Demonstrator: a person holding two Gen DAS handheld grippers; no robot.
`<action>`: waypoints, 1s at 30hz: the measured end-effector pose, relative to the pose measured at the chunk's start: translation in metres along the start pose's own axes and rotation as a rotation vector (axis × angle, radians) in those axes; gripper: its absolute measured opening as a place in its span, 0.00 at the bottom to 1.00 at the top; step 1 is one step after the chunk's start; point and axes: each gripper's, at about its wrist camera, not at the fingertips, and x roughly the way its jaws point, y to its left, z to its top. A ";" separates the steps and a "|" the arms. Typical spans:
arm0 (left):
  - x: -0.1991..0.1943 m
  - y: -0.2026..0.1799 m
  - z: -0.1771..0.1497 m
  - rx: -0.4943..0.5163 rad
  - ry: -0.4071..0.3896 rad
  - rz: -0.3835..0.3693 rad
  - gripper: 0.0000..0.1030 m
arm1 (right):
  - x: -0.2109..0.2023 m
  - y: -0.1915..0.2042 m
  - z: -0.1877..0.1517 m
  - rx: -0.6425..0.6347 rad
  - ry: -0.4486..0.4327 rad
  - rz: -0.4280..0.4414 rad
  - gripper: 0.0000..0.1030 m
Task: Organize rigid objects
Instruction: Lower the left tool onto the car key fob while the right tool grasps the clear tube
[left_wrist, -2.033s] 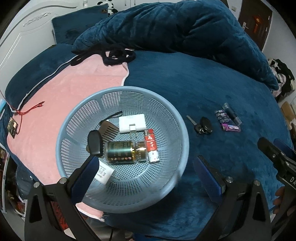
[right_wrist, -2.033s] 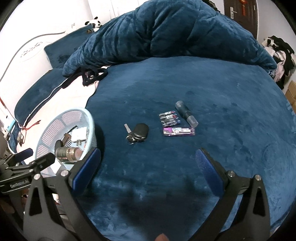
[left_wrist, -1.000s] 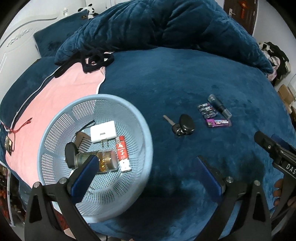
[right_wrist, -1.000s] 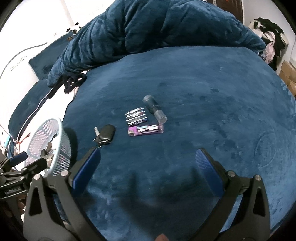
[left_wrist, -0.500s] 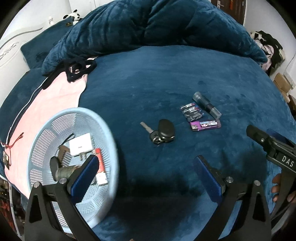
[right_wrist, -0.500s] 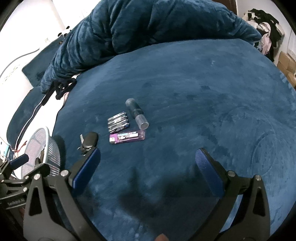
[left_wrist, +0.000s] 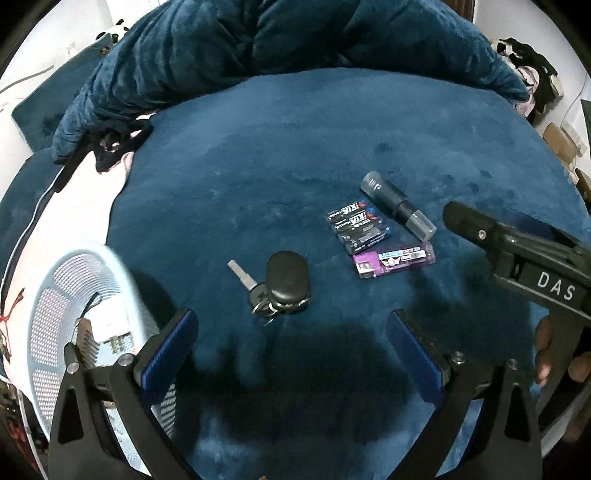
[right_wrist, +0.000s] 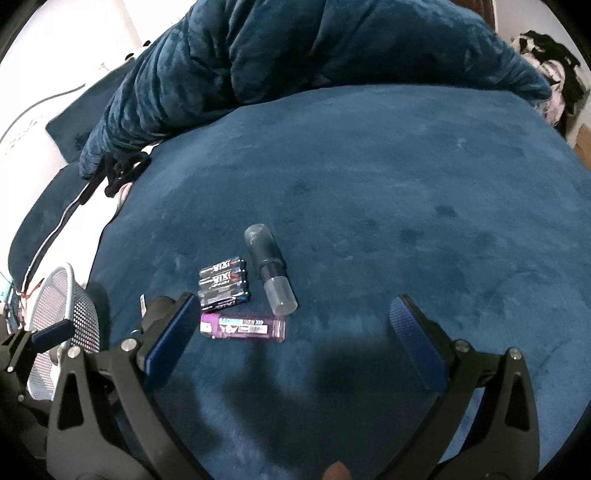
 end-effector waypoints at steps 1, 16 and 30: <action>0.003 -0.001 0.000 0.001 -0.001 0.005 0.99 | 0.006 -0.001 0.001 0.000 0.011 0.003 0.99; 0.048 -0.013 0.013 0.017 0.025 -0.027 0.99 | 0.067 0.008 0.010 -0.066 0.113 0.061 0.27; 0.055 -0.020 0.015 -0.033 0.043 -0.112 0.99 | 0.024 -0.035 -0.016 0.016 0.163 0.034 0.21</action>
